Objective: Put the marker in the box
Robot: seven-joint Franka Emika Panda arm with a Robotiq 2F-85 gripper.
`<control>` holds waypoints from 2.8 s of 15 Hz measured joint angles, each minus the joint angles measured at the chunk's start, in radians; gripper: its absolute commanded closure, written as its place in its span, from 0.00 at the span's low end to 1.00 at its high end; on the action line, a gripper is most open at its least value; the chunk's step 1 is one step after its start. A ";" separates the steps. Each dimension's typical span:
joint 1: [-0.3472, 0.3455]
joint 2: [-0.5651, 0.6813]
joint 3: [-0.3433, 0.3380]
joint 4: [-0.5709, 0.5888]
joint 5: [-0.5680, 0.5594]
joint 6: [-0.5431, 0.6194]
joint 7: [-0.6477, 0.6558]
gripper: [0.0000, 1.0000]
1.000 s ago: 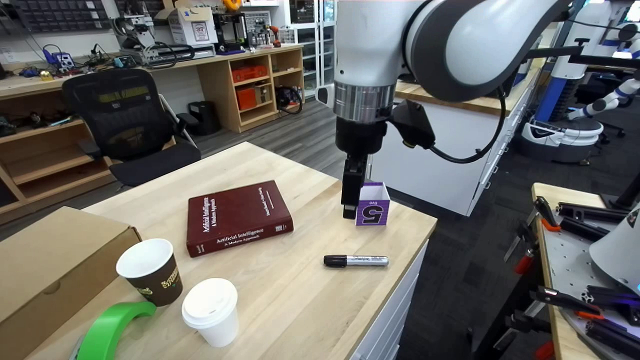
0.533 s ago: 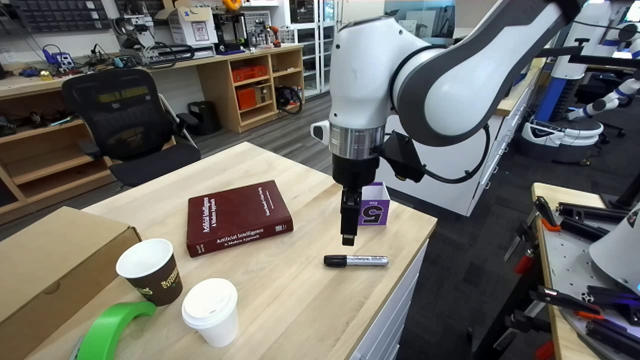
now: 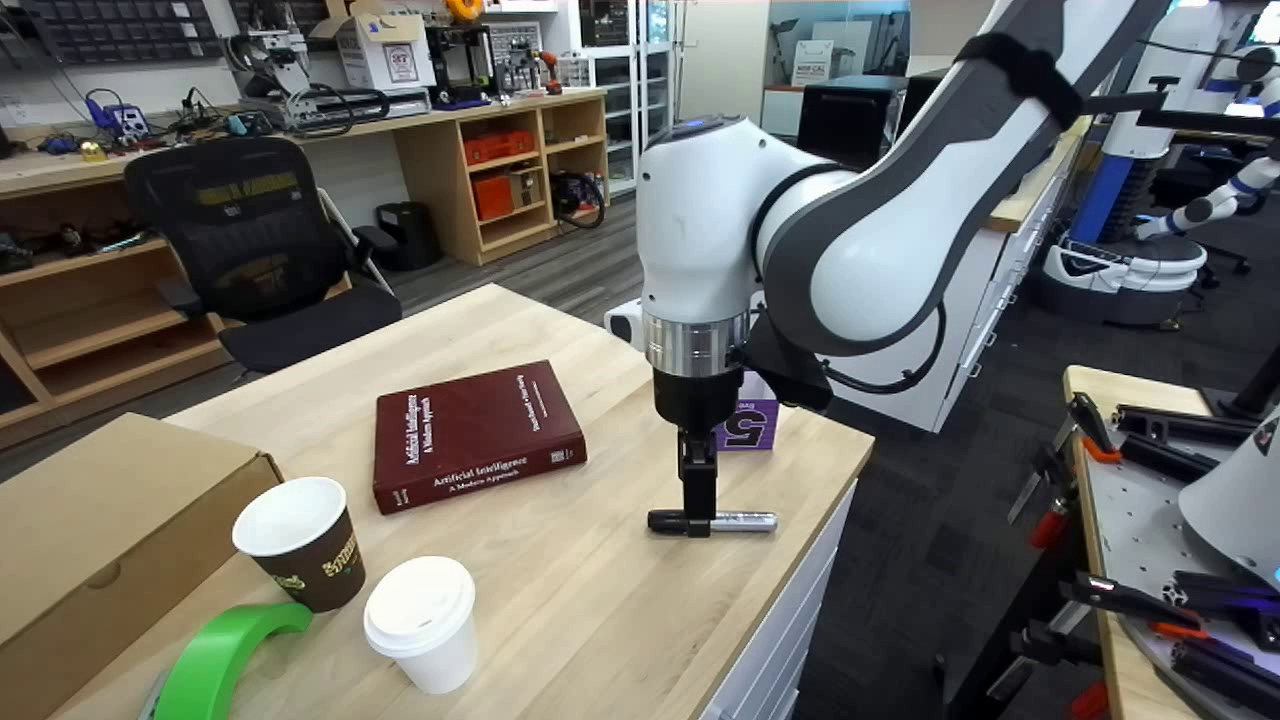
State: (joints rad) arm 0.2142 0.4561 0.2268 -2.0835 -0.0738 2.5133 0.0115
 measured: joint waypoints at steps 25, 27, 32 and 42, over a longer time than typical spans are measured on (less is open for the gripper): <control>0.000 0.154 -0.026 0.127 -0.010 -0.002 -0.098 0.98; 0.000 0.151 -0.027 0.126 -0.010 -0.002 -0.098 0.94; 0.004 0.080 -0.039 0.120 -0.021 0.001 -0.085 0.94; 0.008 -0.147 -0.132 0.028 -0.098 0.097 0.045 0.94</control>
State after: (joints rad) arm 0.2223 0.3094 0.0948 -2.0551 -0.1721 2.6099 0.0562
